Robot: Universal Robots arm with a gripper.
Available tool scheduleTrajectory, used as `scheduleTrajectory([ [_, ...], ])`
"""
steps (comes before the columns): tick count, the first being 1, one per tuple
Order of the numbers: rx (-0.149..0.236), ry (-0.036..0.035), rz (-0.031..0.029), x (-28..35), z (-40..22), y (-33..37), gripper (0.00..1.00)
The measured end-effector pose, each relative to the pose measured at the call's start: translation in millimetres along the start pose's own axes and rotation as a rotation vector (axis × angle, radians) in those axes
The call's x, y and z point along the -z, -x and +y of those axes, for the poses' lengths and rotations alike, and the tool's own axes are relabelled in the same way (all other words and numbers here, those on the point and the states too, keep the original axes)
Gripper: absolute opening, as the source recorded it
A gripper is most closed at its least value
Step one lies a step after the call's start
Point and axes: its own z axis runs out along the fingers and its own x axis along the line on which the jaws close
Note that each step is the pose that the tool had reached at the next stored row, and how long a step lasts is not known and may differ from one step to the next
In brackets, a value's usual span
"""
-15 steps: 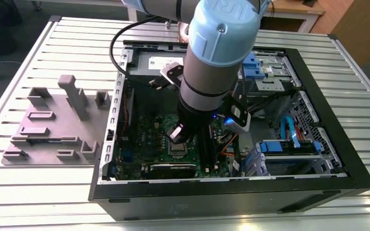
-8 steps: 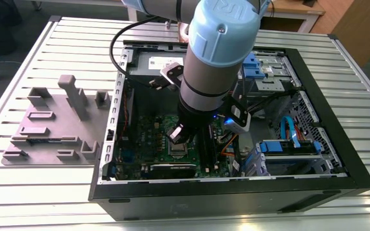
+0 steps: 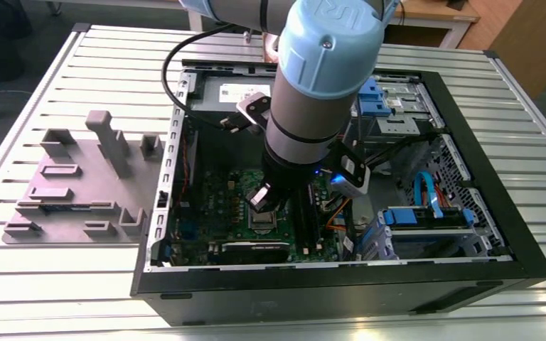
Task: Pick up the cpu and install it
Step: 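Install the first cpu locking lever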
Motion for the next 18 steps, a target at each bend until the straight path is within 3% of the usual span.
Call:
scheduleTrajectory([
  [10, 0.017, 0.0006, 0.0016, -1.1, -3.9, -3.3, 0.11],
  [18, 0.091, 0.0037, 0.0095, -4.6, -4.7, -3.2, 0.11],
])
